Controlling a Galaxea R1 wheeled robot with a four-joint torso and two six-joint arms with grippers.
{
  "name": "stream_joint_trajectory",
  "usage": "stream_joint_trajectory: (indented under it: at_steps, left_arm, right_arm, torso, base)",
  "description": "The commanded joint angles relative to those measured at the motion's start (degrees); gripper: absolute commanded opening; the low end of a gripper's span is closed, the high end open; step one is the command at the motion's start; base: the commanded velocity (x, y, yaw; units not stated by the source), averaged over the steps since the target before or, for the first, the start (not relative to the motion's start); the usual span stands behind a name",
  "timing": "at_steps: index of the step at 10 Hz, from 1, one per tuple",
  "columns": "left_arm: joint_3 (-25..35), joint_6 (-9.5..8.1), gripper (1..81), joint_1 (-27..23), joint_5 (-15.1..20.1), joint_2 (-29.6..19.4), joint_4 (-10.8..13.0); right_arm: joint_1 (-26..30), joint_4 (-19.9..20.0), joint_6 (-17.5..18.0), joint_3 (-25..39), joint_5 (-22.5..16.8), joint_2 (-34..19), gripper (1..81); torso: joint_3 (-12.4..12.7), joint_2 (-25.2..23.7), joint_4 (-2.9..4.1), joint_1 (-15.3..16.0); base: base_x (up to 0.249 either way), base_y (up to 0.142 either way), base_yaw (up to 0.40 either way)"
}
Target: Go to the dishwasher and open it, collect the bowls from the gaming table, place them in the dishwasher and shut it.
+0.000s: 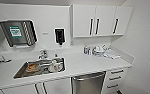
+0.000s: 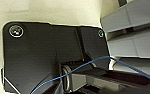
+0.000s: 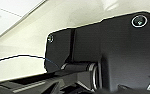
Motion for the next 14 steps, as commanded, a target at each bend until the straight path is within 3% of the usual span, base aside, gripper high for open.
stream_joint_trajectory:
  at_steps: [1, 14]
  left_arm:
    - [0.69, 0.28, 81.1, -2.8, 2.98, -0.72, -0.15]
    - [0.43, 0.28, 81.1, -2.8, 2.98, -0.63, -0.15]
  right_arm:
    - [2.59, -0.04, -0.16, 0.63, -2.85, -0.64, 81.1]
    - [2.59, 0.05, -0.16, 0.28, -2.76, -0.55, 81.1]
  torso:
    - [0.0, 0.0, 0.0, 0.01]
    - [0.0, 0.0, 0.0, 0.01]
  base:
    - [0.101, 0.0, 0.0]
    - [0.101, 0.0, 0.0]
